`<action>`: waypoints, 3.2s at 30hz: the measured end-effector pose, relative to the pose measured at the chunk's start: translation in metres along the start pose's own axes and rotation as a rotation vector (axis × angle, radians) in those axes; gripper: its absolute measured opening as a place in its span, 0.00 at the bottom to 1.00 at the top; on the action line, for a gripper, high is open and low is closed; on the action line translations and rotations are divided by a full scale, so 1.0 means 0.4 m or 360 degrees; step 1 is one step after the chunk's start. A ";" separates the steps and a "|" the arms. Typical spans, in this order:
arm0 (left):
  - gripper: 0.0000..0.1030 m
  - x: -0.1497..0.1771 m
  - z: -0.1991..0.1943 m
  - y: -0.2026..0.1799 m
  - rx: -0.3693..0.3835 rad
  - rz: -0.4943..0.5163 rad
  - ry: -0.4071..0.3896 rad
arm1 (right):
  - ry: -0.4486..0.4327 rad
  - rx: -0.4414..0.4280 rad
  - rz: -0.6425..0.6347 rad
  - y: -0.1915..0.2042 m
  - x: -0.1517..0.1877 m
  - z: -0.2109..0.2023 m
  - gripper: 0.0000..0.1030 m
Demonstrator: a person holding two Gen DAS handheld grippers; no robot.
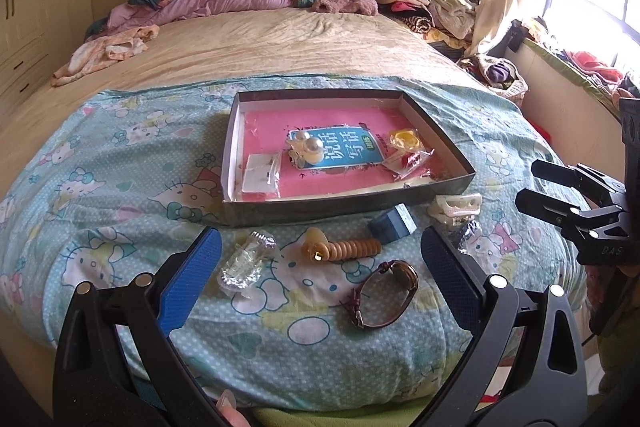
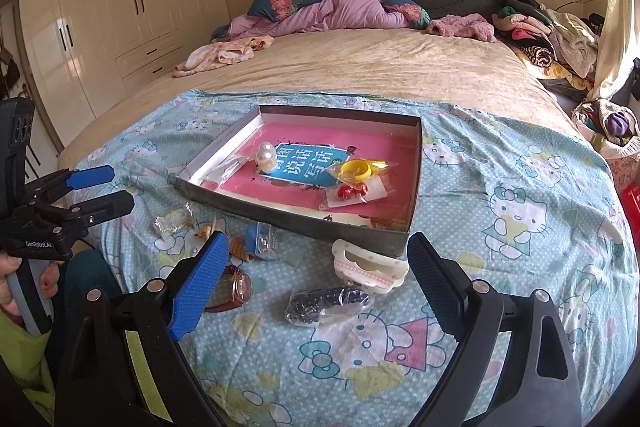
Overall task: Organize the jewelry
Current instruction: 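Grasp the brown leather watch with the left gripper while the right grasps the dark bead bag, then carry the watch and bead bag into the pink-lined box and open both grippers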
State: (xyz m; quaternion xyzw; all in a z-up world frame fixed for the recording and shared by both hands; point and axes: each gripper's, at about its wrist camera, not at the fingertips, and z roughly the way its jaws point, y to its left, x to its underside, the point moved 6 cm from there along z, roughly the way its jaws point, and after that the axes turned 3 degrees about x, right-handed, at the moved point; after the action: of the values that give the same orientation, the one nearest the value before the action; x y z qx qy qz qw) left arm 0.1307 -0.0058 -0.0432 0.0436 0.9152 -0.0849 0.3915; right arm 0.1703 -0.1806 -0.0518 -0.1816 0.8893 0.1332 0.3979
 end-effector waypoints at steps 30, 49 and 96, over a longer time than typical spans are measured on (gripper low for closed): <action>0.73 0.147 0.126 -0.044 0.0067 0.0088 0.0307 | 0.0209 -0.0022 0.0042 -0.013 0.121 0.078 0.87; 0.09 0.198 0.201 -0.061 0.0131 0.0060 0.0456 | 0.0338 -0.0033 0.0087 -0.025 0.179 0.165 0.87; 0.04 0.067 0.050 0.036 0.0025 -0.0107 0.0079 | 0.0103 -0.0101 -0.0097 0.070 0.070 0.108 0.71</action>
State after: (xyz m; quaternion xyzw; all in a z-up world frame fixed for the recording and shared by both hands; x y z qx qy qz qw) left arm 0.1286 0.0049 -0.0781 0.0178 0.9249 -0.1041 0.3653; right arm 0.1694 -0.1453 -0.0984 -0.2254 0.8911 0.1431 0.3670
